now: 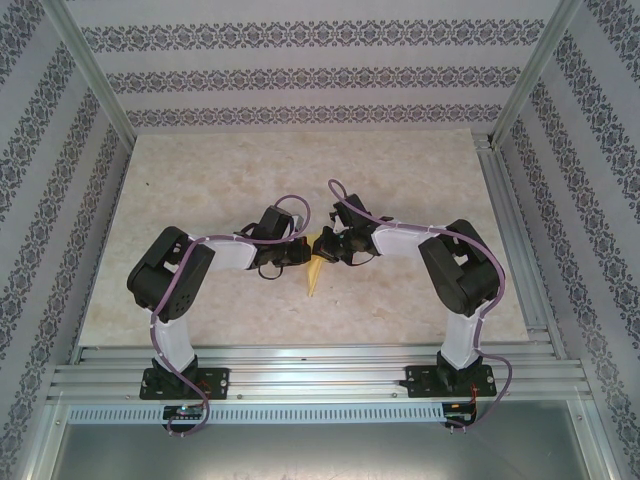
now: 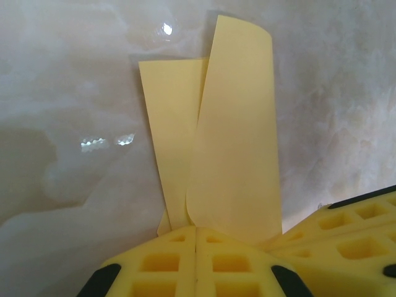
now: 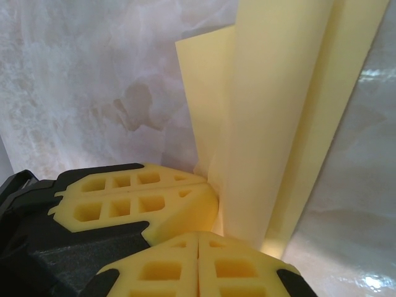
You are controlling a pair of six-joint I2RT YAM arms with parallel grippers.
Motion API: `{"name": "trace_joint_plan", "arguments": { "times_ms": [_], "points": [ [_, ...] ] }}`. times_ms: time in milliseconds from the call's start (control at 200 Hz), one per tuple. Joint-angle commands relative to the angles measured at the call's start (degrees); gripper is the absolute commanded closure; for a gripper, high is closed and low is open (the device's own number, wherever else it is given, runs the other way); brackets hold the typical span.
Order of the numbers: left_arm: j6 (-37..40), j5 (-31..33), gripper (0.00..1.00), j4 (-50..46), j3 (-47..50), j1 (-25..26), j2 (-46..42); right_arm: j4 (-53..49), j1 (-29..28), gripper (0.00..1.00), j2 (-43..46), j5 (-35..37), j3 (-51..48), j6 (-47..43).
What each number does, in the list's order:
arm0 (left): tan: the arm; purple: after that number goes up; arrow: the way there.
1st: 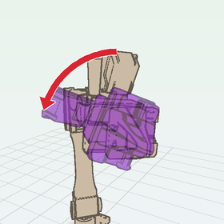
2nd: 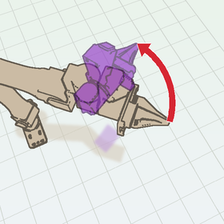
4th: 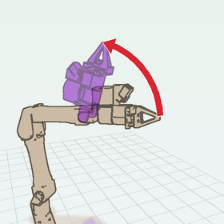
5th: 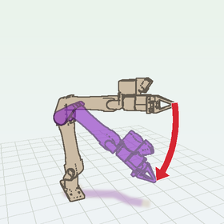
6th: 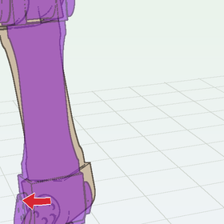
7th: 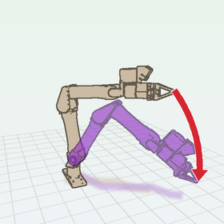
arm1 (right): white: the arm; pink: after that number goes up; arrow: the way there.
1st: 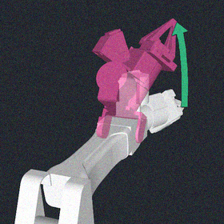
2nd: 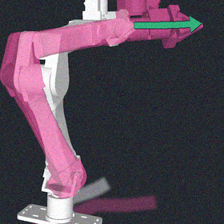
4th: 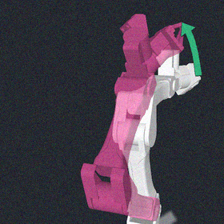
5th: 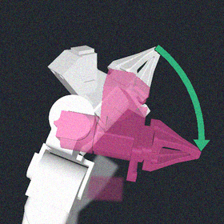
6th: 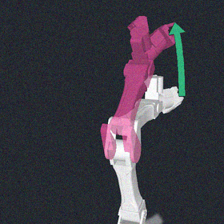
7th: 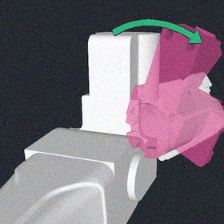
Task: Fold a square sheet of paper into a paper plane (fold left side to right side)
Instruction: Fold the wing for the fifth time at the center of the table.
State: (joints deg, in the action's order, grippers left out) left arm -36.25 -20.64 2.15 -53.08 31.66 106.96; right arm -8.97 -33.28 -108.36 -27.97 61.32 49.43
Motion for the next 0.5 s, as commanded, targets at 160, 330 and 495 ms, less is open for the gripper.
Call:
{"name": "trace_joint_plan", "arguments": {
  "times_ms": [160, 330, 495],
  "points": [
    [1.4, 2.3, 1.00, -4.3, 0.6, 1.0, 2.6, -0.7, -0.5, 0.93, -1.7, 1.0, -0.8, -1.6],
    [1.4, 2.6, 1.00, -4.4, 0.9, 1.0, 2.7, -0.6, -0.5, 0.93, -1.9, 1.2, -1.1, -1.7],
    [1.3, 2.6, 1.00, -4.2, 1.0, 1.0, 2.9, -0.1, -0.6, 0.94, -2.3, 1.2, -1.1, -1.3]
  ]
}}
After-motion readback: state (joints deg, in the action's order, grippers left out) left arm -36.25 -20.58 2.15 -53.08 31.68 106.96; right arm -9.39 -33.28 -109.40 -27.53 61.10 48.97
